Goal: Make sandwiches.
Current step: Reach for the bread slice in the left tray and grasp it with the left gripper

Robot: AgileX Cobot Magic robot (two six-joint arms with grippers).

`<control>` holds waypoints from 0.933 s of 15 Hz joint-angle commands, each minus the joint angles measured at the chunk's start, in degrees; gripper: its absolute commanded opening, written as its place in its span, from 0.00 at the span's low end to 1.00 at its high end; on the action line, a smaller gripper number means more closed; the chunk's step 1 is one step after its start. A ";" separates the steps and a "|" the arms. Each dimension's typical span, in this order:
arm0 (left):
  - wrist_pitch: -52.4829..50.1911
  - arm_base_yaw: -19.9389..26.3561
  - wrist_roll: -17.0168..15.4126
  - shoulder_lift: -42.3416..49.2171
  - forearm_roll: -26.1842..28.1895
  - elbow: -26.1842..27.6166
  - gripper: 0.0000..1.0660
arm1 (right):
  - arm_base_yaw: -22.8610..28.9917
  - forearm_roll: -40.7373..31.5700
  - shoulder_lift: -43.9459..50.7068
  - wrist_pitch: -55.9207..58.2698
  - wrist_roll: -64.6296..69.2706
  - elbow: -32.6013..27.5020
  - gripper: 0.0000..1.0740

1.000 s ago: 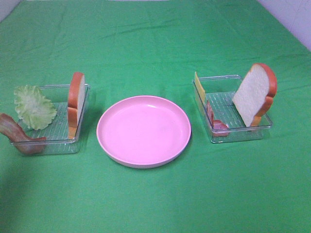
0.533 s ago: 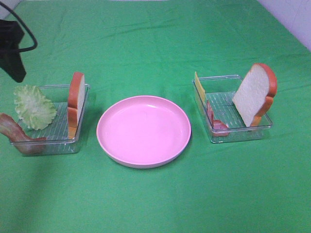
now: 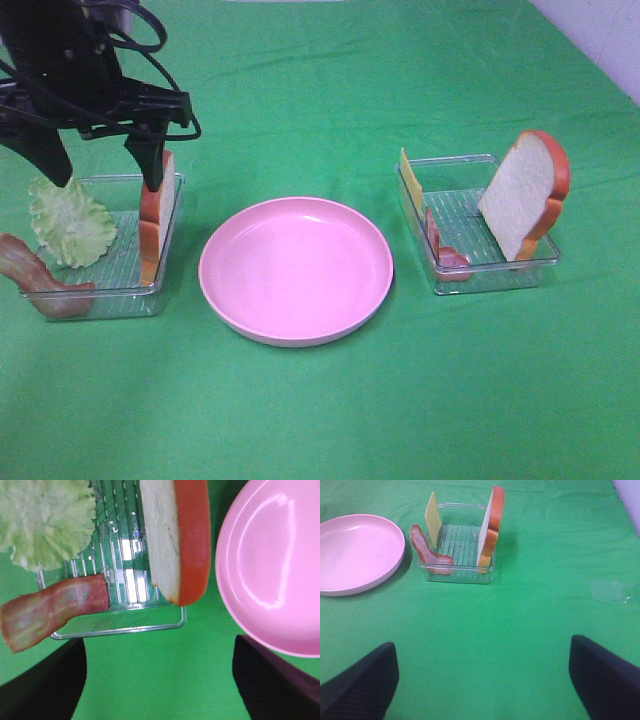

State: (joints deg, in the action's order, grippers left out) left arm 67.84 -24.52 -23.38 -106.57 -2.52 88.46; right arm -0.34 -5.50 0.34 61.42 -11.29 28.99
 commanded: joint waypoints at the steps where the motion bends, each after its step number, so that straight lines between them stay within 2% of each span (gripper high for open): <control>1: -0.29 -1.49 -2.12 -5.67 -1.09 3.67 0.72 | -0.34 -0.29 0.80 -0.29 -0.74 -0.06 0.81; 3: -0.34 -1.49 -2.41 -8.88 -2.69 4.87 0.72 | -0.34 -0.29 0.80 -0.29 -0.74 -0.06 0.81; 5: -1.95 -1.49 -4.64 -9.63 -5.04 4.81 0.72 | -0.34 -0.29 0.80 -0.29 -0.74 -0.06 0.81; 7: -3.27 -1.49 -4.76 -9.68 -5.04 4.81 0.66 | -0.34 -0.29 0.80 -0.29 -0.74 -0.06 0.81; 8: -3.27 -1.49 -4.76 -9.68 -5.04 4.81 0.58 | -0.34 -0.29 0.80 -0.29 -0.74 -0.06 0.81; 9: -3.27 -1.49 -4.76 -9.85 -5.04 4.81 0.44 | -0.34 -0.29 0.80 -0.29 -0.74 -0.06 0.81; 10: -3.27 -1.49 -4.76 -9.85 -5.04 4.81 0.41 | -0.34 -0.29 0.80 -0.29 -0.74 -0.06 0.81; 12: -4.07 -1.49 -4.81 -9.97 -5.04 4.81 0.17 | -0.34 -0.29 0.80 -0.29 -0.74 -0.06 0.81; 13: -4.07 -1.49 -4.81 -9.97 -5.04 4.81 0.17 | -0.34 -0.29 0.80 -0.29 -0.74 -0.06 0.81; 14: -4.18 -1.49 -4.81 -9.97 -5.04 4.81 0.08 | -0.34 -0.29 0.80 -0.29 -0.74 -0.06 0.81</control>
State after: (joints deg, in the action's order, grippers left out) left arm 64.06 -25.78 -27.62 -116.48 -7.05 93.11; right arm -0.34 -5.50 0.34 61.42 -11.29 28.99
